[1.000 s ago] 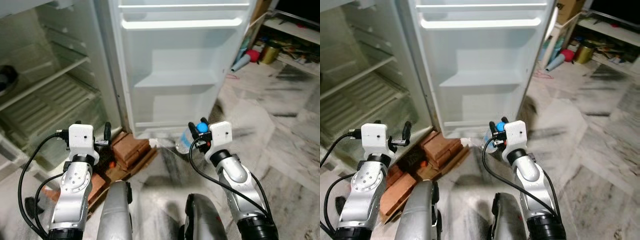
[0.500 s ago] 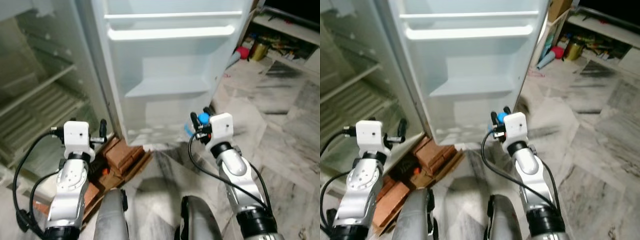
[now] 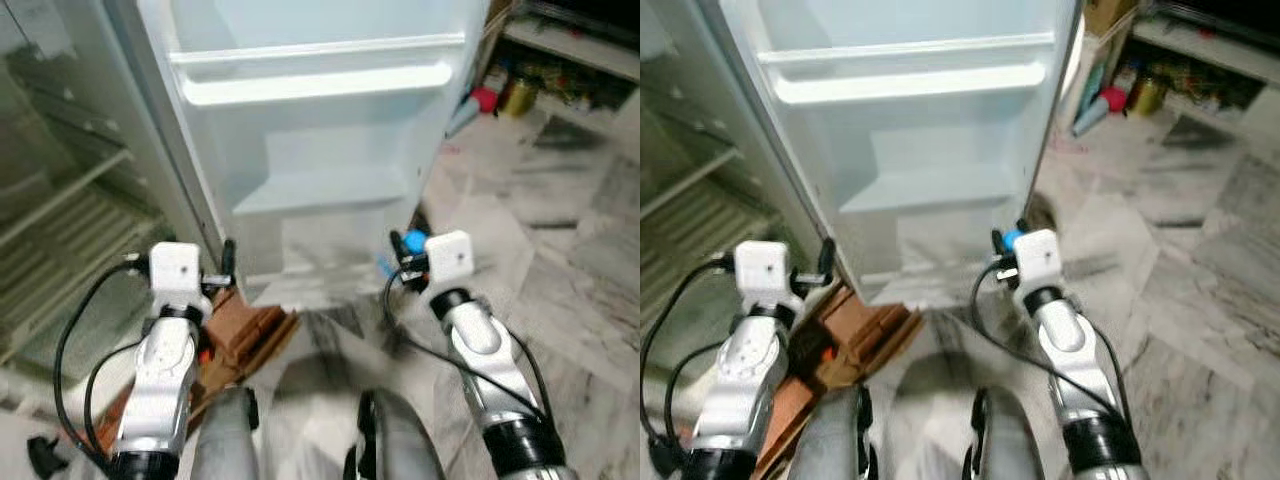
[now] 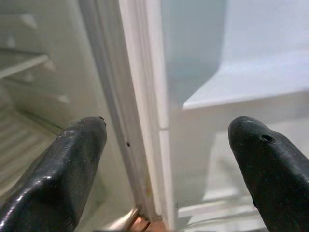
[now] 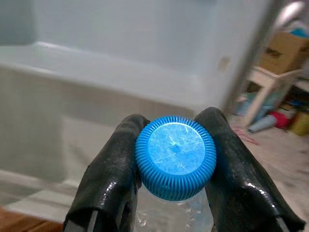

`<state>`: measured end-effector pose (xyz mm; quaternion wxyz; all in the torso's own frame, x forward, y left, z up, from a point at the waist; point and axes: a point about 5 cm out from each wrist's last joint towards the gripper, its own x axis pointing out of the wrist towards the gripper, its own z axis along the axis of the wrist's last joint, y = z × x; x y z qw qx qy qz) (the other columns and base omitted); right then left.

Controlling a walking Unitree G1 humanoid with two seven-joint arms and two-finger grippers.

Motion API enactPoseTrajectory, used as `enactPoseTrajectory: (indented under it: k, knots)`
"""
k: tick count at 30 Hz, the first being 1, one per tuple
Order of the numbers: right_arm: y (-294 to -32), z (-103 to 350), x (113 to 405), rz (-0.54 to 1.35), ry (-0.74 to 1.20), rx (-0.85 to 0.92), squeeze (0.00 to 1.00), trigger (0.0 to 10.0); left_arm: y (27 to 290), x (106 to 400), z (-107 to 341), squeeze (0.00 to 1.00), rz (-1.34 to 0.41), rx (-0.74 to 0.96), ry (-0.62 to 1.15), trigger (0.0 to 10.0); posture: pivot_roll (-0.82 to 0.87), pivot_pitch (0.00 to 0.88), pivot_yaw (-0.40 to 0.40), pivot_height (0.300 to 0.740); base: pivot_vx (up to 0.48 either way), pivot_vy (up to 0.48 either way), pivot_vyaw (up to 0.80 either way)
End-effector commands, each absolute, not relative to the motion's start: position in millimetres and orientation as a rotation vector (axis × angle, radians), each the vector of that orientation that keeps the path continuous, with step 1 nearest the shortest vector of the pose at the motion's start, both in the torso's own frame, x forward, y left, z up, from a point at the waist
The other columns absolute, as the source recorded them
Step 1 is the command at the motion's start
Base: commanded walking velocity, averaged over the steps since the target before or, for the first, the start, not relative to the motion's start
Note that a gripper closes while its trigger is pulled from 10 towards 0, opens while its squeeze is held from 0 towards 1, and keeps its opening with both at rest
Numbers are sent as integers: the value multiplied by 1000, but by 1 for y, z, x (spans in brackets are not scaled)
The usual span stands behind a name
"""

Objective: Restocking fridge

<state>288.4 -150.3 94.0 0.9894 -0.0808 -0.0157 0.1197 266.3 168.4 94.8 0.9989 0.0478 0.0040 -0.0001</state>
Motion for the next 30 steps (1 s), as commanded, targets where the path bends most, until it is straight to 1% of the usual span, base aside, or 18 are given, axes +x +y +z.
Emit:
enactPoseTrajectory:
  k: [1,21,30]
  knots:
    - [-143,100,290,257,-67,-144,0,10000,179,264,93,0,34,111,21,10000,42,103,-36,632,356,0,0]
    - [-141,98,290,278,-54,-128,0,10000,178,265,92,0,29,109,26,10000,38,113,-33,632,403,0,0]
    - [-137,94,289,316,-27,-110,0,10000,178,265,91,0,33,109,37,10000,42,120,-31,632,0,0,0]
